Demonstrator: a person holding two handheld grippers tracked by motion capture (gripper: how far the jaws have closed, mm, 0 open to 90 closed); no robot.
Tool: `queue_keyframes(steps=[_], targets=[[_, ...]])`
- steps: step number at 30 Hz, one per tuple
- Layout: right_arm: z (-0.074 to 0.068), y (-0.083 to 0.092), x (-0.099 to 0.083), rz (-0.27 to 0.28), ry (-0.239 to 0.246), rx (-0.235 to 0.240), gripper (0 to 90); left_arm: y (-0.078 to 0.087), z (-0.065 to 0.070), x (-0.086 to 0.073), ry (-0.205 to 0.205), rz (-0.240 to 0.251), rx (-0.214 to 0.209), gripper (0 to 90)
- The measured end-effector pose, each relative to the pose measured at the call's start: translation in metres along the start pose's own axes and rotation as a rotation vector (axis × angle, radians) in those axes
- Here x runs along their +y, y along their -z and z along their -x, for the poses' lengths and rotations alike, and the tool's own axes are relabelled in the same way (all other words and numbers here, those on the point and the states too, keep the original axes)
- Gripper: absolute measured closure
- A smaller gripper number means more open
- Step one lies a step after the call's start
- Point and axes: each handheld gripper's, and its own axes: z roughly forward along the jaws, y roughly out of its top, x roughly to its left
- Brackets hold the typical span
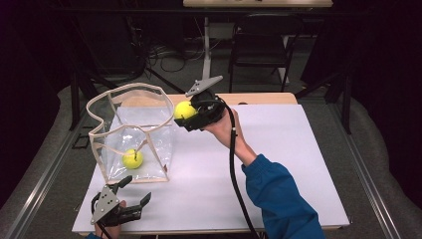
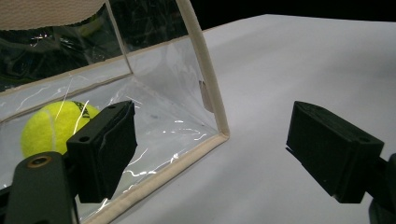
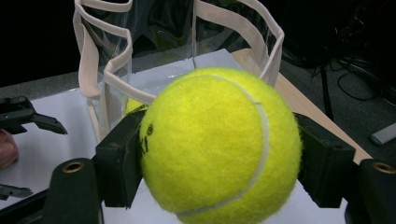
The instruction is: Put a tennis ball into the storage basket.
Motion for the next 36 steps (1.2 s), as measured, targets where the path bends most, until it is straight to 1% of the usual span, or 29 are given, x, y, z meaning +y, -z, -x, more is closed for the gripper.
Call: queue_keyframes(steps=[13, 18, 22, 28, 35, 36], targets=[[-0.003, 0.000, 0.011, 0.020, 0.013, -0.006, 26.2, 0.001, 0.000, 0.000, 0.001, 0.002, 0.000, 15.8], [-0.006, 0.002, 0.015, 0.048, 0.023, -0.009, 26.3, 0.000, 0.000, 0.000, 0.002, 0.001, 0.002, 15.8], [-0.008, 0.003, 0.019, 0.048, 0.033, -0.007, 26.3, 0.000, 0.000, 0.000, 0.002, 0.001, 0.000, 15.8], [-0.008, 0.002, 0.025, 0.051, 0.036, -0.004, 26.3, 0.000, 0.000, 0.000, 0.001, 0.001, 0.001, 15.8], [-0.012, -0.003, 0.032, 0.039, 0.048, -0.002, 26.3, 0.001, 0.000, 0.000, 0.004, 0.004, 0.003, 15.8], [-0.012, -0.004, 0.033, 0.042, 0.052, -0.003, 26.3, 0.001, 0.000, 0.000, -0.001, 0.004, 0.003, 15.8]])
